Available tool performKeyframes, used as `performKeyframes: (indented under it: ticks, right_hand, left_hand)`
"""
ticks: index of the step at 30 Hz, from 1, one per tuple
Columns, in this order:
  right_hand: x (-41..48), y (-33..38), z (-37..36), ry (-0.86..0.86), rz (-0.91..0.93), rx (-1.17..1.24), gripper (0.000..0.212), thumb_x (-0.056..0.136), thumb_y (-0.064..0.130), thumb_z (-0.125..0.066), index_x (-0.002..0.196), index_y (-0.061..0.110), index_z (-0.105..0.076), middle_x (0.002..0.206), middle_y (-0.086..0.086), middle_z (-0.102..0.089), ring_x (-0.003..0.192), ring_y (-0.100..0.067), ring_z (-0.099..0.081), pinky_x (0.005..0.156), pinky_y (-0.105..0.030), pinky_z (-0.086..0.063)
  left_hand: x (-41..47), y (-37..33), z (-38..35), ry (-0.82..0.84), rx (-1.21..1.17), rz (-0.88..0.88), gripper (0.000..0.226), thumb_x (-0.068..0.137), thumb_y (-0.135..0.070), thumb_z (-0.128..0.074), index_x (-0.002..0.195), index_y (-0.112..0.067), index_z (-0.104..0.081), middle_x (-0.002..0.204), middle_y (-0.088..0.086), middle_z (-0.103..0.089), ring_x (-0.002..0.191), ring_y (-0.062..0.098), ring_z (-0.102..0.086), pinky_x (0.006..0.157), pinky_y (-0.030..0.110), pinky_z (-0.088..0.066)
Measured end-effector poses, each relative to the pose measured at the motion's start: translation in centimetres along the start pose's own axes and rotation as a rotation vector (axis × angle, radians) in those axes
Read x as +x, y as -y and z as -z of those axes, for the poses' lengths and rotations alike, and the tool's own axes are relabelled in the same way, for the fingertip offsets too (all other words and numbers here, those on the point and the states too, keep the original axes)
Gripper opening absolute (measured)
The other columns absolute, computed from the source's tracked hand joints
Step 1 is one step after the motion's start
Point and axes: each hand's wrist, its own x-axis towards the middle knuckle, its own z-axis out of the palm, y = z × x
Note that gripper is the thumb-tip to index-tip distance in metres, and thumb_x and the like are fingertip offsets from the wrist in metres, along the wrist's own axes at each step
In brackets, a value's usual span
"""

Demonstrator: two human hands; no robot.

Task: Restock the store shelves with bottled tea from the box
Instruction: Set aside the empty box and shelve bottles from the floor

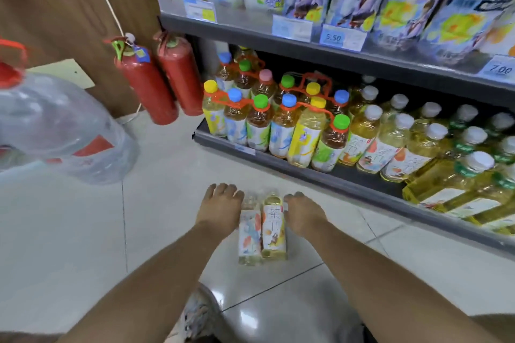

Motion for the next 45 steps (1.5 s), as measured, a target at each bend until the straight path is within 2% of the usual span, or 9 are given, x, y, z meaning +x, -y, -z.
performKeyframes:
  ticks: [5,9,13,17,25,29,34,40,45]
  right_hand:
    - [3.5,4.3,-3.3,0.092,0.002,0.038,0.037,0.096,0.020,-0.046,0.133,0.020,-0.051,0.131,-0.009,-0.051,0.117,-0.029,-0.056,0.096,-0.039,-0.049]
    - [6.9,7.4,-5.4,0.143,0.004,0.055,0.033,0.098,0.017,-0.049,0.129,0.014,-0.057,0.127,-0.009,-0.058,0.113,-0.027,-0.061,0.092,-0.036,-0.053]
    - [11.1,9.1,-6.7,0.101,-0.022,0.072,0.032,0.096,0.009,-0.051,0.128,0.009,-0.056,0.124,-0.014,-0.062,0.111,-0.029,-0.062,0.090,-0.035,-0.053]
    - [15.4,10.6,-7.1,0.116,-0.130,0.087,0.034,0.099,0.028,-0.052,0.128,0.011,-0.056,0.127,-0.012,-0.061,0.117,-0.030,-0.058,0.092,-0.034,-0.046]
    - [19.2,9.9,-9.0,0.208,-0.233,0.068,0.039,0.087,0.047,-0.061,0.101,0.011,-0.066,0.092,-0.008,-0.066,0.085,-0.026,-0.062,0.069,-0.033,-0.042]
    - [18.0,10.0,-7.2,0.326,-0.197,0.052,0.055,0.082,0.060,-0.060,0.108,0.011,-0.064,0.104,-0.010,-0.068,0.094,-0.028,-0.064,0.078,-0.032,-0.049]
    - [14.3,8.4,-3.9,0.391,-0.107,-0.028,0.071,0.076,0.067,-0.055,0.120,0.013,-0.063,0.116,-0.010,-0.065,0.103,-0.028,-0.062,0.087,-0.035,-0.051]
    - [7.0,7.2,-0.2,0.194,-0.131,-0.011,0.060,0.084,0.056,-0.054,0.123,0.011,-0.059,0.123,-0.010,-0.061,0.110,-0.029,-0.060,0.079,-0.030,-0.048]
    - [0.3,5.4,4.3,-0.057,-0.162,0.045,0.044,0.091,0.050,-0.047,0.103,0.011,-0.065,0.106,-0.009,-0.066,0.098,-0.028,-0.063,0.072,-0.031,-0.050]
  left_hand:
    - [-1.1,4.8,-2.8,0.026,-0.115,0.094,0.048,0.097,-0.031,-0.053,0.144,-0.024,-0.047,0.147,0.006,-0.047,0.135,0.031,-0.042,0.112,0.044,-0.035]
    - [-1.8,6.9,-5.2,-0.001,-0.271,0.116,0.054,0.102,-0.045,-0.044,0.153,-0.031,-0.032,0.135,0.003,-0.050,0.120,0.029,-0.050,0.098,0.041,-0.044]
    - [-0.9,7.7,-7.5,-0.077,-0.297,0.038,0.056,0.098,-0.053,-0.040,0.150,-0.030,-0.039,0.116,0.004,-0.057,0.104,0.030,-0.057,0.086,0.042,-0.049]
    - [0.1,8.4,-9.5,-0.152,-0.377,-0.041,0.050,0.097,-0.053,-0.048,0.139,-0.027,-0.044,0.110,0.003,-0.059,0.095,0.029,-0.060,0.080,0.039,-0.050]
    - [2.1,9.6,-10.3,-0.240,-0.458,-0.230,0.045,0.093,-0.050,-0.058,0.120,-0.014,-0.054,0.102,0.003,-0.065,0.085,0.026,-0.061,0.068,0.032,-0.050]
    - [3.0,9.8,-8.2,-0.148,-0.431,-0.253,0.048,0.091,-0.052,-0.061,0.120,-0.016,-0.055,0.103,0.004,-0.068,0.082,0.027,-0.063,0.066,0.032,-0.050]
    - [2.8,10.1,-5.7,0.088,-0.391,-0.064,0.049,0.093,-0.055,-0.054,0.127,-0.023,-0.039,0.109,0.002,-0.065,0.089,0.027,-0.061,0.069,0.032,-0.045]
    - [1.0,8.3,0.6,0.050,-0.390,0.035,0.045,0.092,-0.051,-0.054,0.117,-0.015,-0.045,0.099,0.011,-0.064,0.090,0.035,-0.062,0.065,0.035,-0.043]
    - [-1.5,5.2,7.5,0.000,-0.365,0.079,0.037,0.091,-0.053,-0.055,0.100,-0.019,-0.044,0.084,0.001,-0.051,0.083,0.030,-0.057,0.061,0.035,-0.040]
